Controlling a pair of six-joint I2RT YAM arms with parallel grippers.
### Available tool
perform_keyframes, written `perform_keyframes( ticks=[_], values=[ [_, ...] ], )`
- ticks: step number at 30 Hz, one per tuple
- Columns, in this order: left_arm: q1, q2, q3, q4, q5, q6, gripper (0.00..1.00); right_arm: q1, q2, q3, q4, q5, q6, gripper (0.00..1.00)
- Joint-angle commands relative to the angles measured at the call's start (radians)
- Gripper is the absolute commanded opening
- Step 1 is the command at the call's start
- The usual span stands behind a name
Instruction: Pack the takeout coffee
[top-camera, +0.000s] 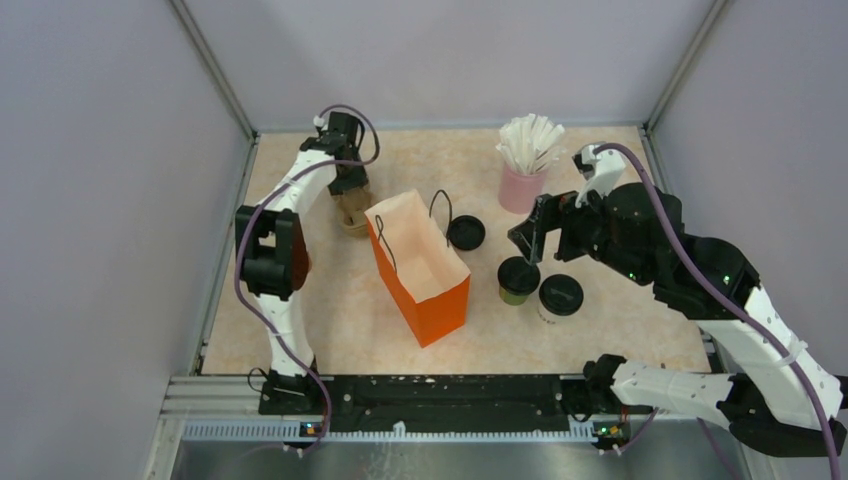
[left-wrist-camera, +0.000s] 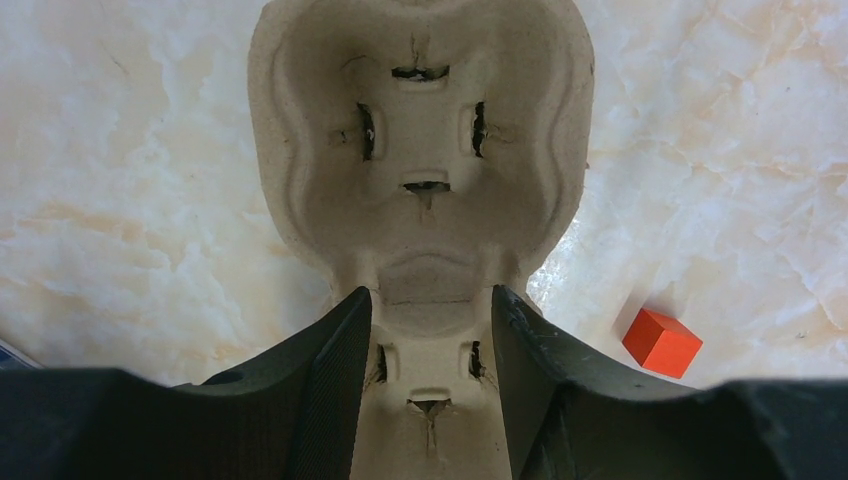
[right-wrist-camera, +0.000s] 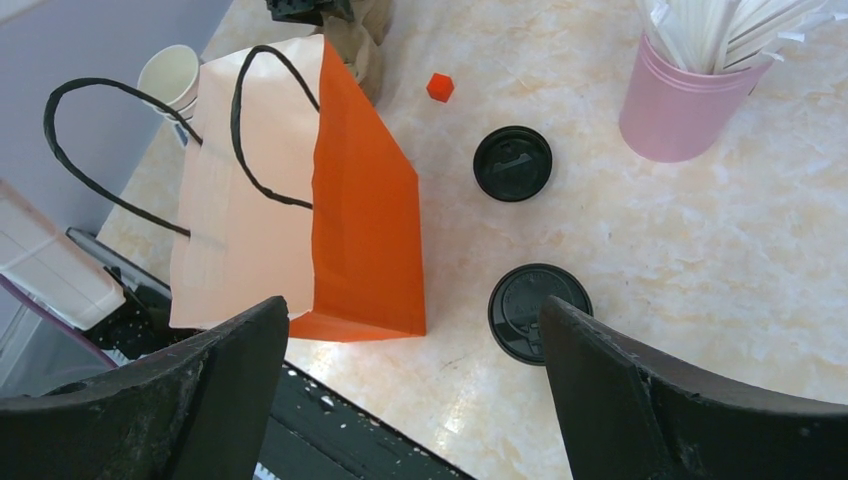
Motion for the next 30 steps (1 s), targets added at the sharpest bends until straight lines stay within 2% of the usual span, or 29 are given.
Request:
perform_keyframes(
  ticks=[1, 17, 30],
  values=[
    [0.005, 0.014, -0.012, 0.024, 0.017, 0.006, 0.54, 0.01, -0.008, 0.017, -0.001, 0.021, 0.02, 0.92],
    [0.007, 0.044, 0.007, 0.033, 0.023, 0.035, 0.52, 0.011, -0.032, 0.015, -0.037, 0.046, 0.045, 0.92],
    [0.006, 0.011, 0.121, -0.021, 0.054, 0.07, 0.38, 0.01, -0.034, 0.009, -0.042, 0.05, 0.043, 0.92]
  ],
)
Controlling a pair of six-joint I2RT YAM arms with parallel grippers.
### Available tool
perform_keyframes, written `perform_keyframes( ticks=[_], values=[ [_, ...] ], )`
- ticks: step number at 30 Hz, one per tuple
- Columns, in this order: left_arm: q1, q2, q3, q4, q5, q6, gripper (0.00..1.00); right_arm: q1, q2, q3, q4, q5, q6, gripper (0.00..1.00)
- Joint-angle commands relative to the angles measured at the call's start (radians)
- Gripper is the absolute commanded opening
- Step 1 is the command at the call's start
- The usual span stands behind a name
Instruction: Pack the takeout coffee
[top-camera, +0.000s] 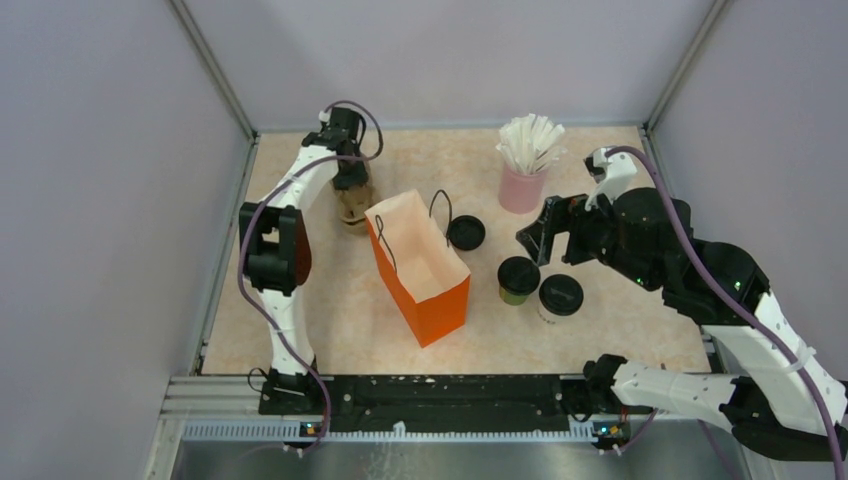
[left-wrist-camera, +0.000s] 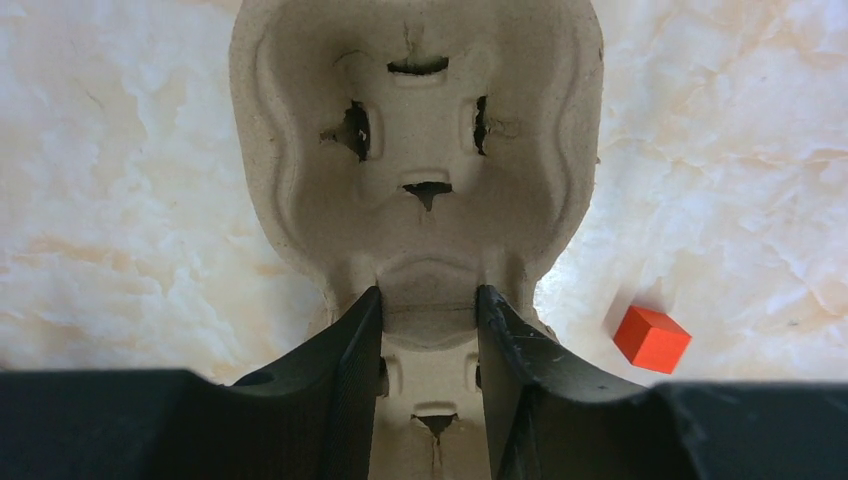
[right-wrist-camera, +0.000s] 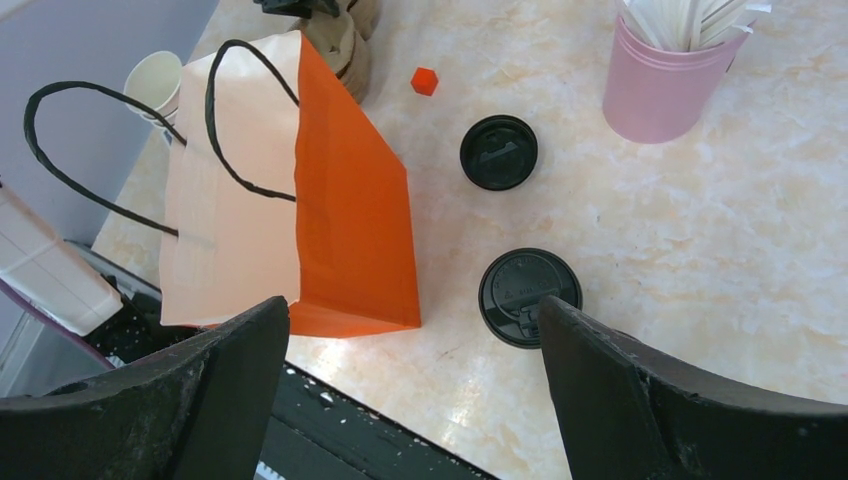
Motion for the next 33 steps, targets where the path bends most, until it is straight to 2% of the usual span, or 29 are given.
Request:
perform_keyframes(
  ticks=[1, 10, 21, 27, 33],
  values=[
    [0.006, -0.044, 0.068, -0.004, 0.016, 0.023, 0.38, 0.011, -0.009, 0.007, 0.003, 0.018, -0.001, 0.92],
    [0.006, -0.067, 0.1, -0.044, 0.043, 0.031, 0.37, 0.01, -0.019, -0.005, 0.014, 0.013, -0.007, 0.92],
    [0.002, -0.193, 0.244, -0.156, 0.131, 0.016, 0.36, 0.01, -0.02, -0.004, 0.018, -0.012, -0.014, 0.92],
    [-0.023, -0.323, 0.274, -0.177, 0.248, -0.08, 0.34, 0.01, -0.019, -0.042, 0.033, -0.014, -0.016, 0.92],
    [-0.09, -0.441, 0.322, -0.205, 0.35, -0.252, 0.32, 0.01, 0.001, -0.072, 0.064, -0.107, -0.046, 0.93]
  ],
)
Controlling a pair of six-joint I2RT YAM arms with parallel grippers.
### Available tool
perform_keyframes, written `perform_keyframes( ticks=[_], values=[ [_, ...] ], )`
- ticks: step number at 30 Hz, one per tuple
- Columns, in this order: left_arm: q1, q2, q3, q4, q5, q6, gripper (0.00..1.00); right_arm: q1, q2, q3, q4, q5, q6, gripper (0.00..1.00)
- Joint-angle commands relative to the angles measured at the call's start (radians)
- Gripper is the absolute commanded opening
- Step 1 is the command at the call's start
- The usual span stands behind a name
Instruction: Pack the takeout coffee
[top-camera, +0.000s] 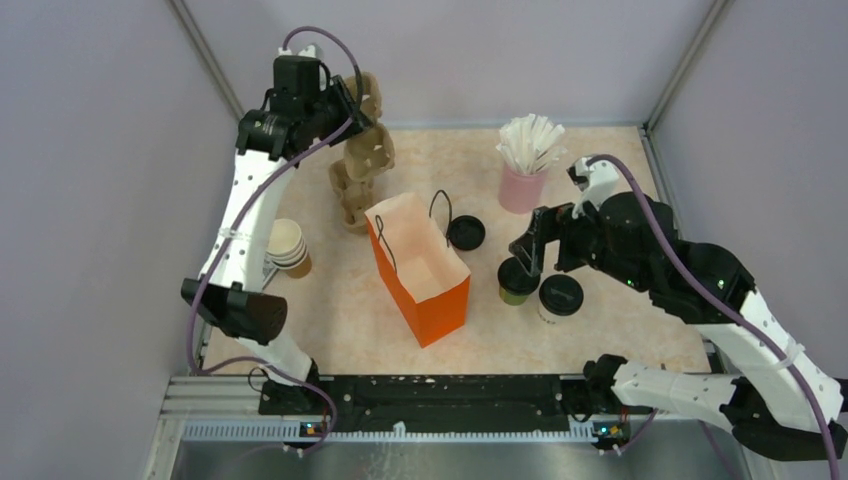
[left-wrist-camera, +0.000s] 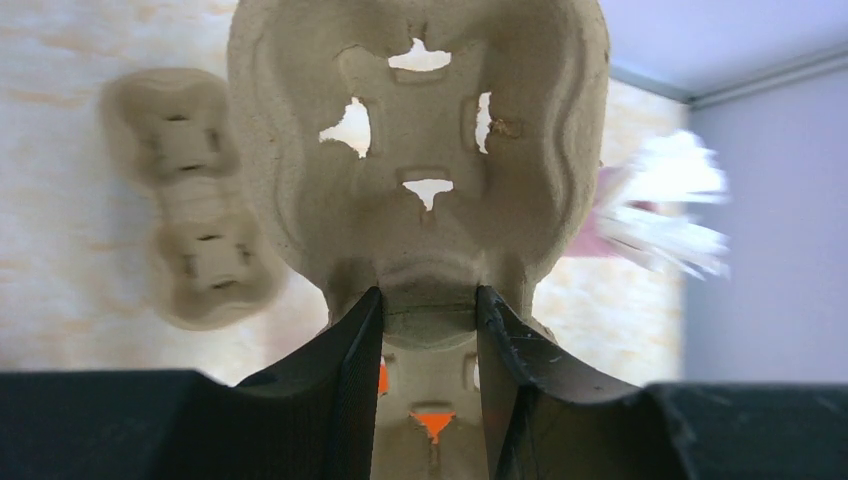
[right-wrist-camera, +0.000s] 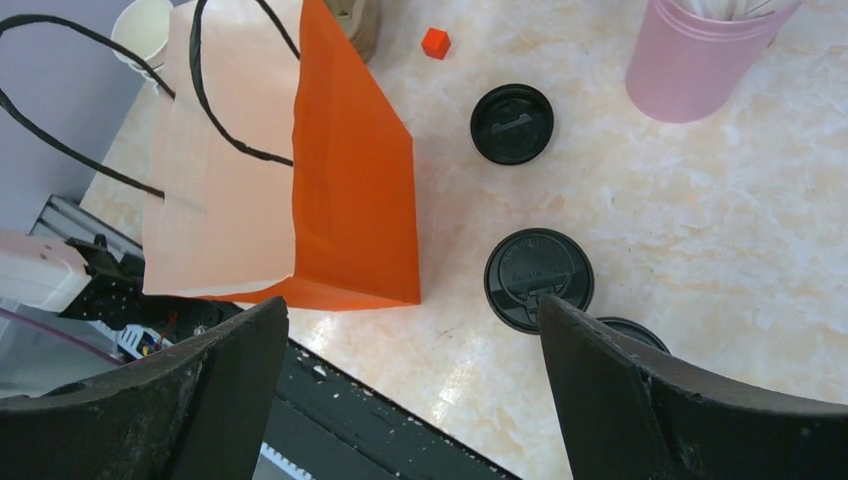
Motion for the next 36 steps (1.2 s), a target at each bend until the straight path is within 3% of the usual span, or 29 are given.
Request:
perform_keyframes(
  ticks=[1, 9, 15, 20, 25, 36],
  values=[
    [-0.061, -0.114, 0.057, -0.016, 0.12, -0.18, 0.32, 0.01, 0.001, -0.026, 0.067, -0.077, -0.03, 0.93],
    [-0.222, -0.264, -0.026, -0.006, 0.155, -0.399, 0.32, 0.009, 0.009, -0.036, 0.208, -0.093, -0.071, 0.94],
    [-0.274, -0.385, -0.099, -0.024, 0.11, -0.483, 0.31, 0.001, 0.127, 0.049, 0.302, -0.257, -0.072, 0.94],
    [-0.275, -0.438, -0.106, -0.058, 0.115, -0.499, 0.31, -0.002, 0.192, 0.045, 0.441, -0.446, -0.02, 0.87],
    [-0.275, -0.521, -0.241, 0.012, 0.152, -0.564, 0.31, -0.017, 0.215, 0.027, 0.458, -0.304, -0.031, 0.81],
    [-0.274, -0.545, -0.356, 0.106, 0.266, -0.59, 0.31, -0.038, 0.324, 0.036, 0.57, -0.321, -0.051, 0.59]
  ],
)
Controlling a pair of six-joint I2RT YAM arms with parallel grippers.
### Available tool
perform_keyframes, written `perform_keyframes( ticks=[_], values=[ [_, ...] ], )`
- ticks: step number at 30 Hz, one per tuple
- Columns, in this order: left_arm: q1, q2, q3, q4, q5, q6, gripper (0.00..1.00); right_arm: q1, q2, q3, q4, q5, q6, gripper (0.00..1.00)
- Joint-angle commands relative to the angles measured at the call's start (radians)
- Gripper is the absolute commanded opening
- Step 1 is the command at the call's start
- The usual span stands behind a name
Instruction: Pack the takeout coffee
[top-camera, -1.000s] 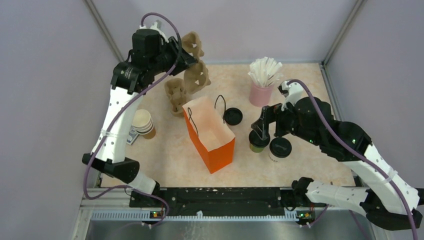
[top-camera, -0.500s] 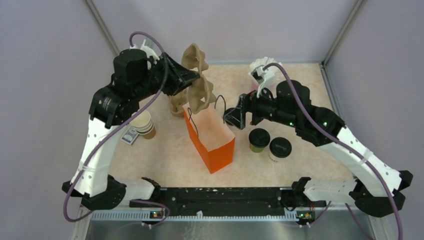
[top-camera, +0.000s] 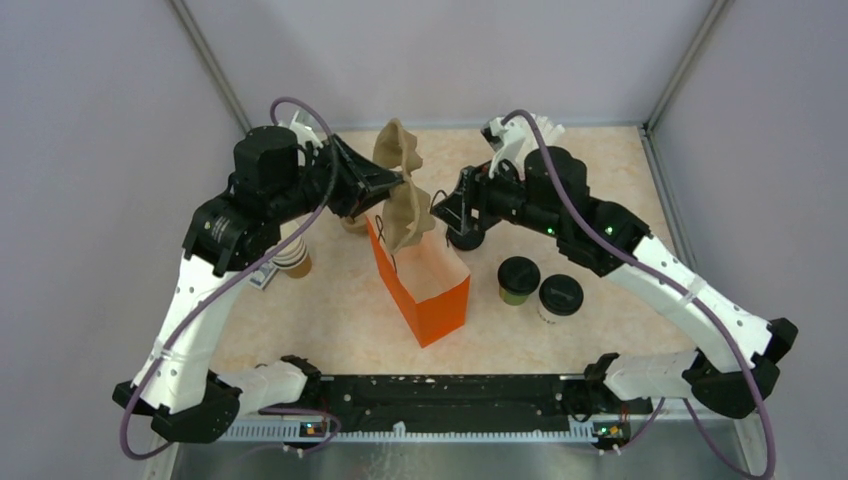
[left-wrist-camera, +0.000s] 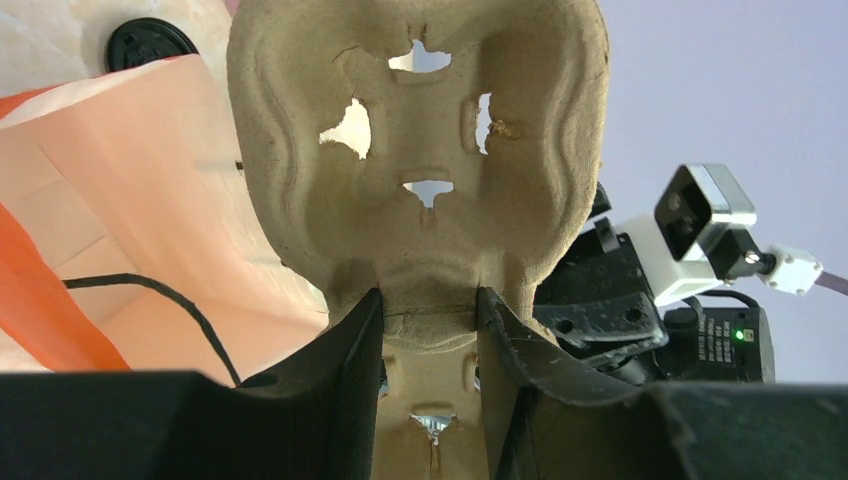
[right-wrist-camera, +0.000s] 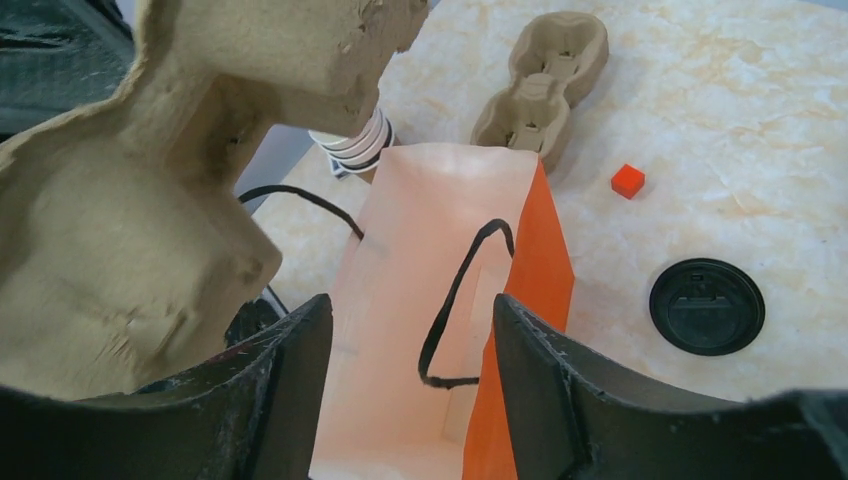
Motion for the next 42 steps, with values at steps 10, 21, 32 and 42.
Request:
perform_keyframes(
  ticks=[10, 21, 32, 42],
  values=[
    [-0.002, -0.02, -0.04, 0.074, 0.052, -0.015, 0.3, -0.041, 0.063, -0.009, 0.095, 0.06, 0.024, 0.14],
    [-0.017, -0.048, -0.139, 0.181, 0.041, -0.032, 0.3, -0.042, 0.081, 0.087, -0.108, 0.195, 0.357, 0.0],
    [-0.184, 0.073, -0.026, 0.18, -0.173, 0.006, 0.29, 0.041, 0.028, 0.077, -0.108, 0.417, 0.522, 0.0],
    [-0.355, -0.019, -0.13, 0.094, -0.414, -0.082, 0.25, 0.049, -0.018, -0.011, -0.085, 0.405, 0.505, 0.0]
  ],
)
